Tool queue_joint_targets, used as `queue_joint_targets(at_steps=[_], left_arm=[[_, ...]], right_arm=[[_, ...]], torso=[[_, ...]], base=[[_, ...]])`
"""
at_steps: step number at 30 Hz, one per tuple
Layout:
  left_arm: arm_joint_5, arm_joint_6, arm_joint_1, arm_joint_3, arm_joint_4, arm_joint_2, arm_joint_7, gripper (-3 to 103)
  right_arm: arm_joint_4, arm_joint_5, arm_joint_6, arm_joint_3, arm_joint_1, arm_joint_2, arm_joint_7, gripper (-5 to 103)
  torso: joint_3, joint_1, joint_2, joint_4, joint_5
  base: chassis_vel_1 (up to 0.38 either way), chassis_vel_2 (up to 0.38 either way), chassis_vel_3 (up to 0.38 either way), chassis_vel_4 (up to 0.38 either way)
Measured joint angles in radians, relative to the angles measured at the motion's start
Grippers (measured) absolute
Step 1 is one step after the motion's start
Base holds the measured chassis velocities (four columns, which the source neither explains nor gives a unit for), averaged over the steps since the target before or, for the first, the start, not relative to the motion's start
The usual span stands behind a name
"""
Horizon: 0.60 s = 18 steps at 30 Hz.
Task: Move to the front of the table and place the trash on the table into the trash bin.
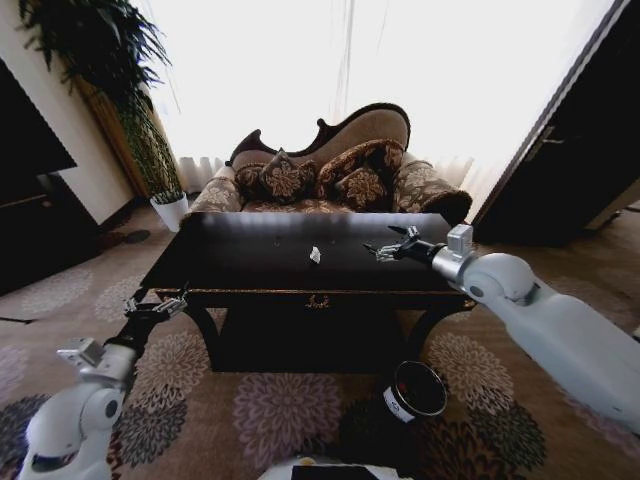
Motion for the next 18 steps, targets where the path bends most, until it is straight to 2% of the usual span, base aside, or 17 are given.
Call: queue_joint_targets(at_steps=[2, 5, 11, 18], left_arm=[[0.001, 0.0, 0.004, -0.003, -0.004, -0.003, 0.001, 100], [0.002, 0.0, 0.009, -0.015, -0.005, -0.005, 0.002, 100], [0.002, 0.0, 0.001, -0.024, 0.025, 0.009, 0.002, 100], [0.009, 0.0, -0.023, 0.002, 0.056, 0.005, 0.002, 100]], right_arm=[[-0.022, 0.0, -0.007, -0.043, 0.039, 0.019, -0.003, 100], [-0.094, -0.013, -0.028, -0.151, 0.151, 0.087, -0.016, 100], [-0.187, -0.033, -0.055, -0.258, 0.267, 0.149, -0.047, 100], [-0.22, -0.024, -0.073, -0.339, 0.323, 0.188, -0.049, 100]], torso=[[0.0, 0.0, 0.0, 0.0, 0.0], [0.0, 0.0, 0.0, 0.0004, 0.0], [0.0, 0.0, 0.0, 0.0001, 0.0001], [0.0, 0.0, 0.0, 0.0001, 0.0]], base=[[0.0, 0.0, 0.0, 0.0], [0.0, 0.0, 0.0, 0.0], [0.0, 0.0, 0.0, 0.0], [0.0, 0.0, 0.0, 0.0]])
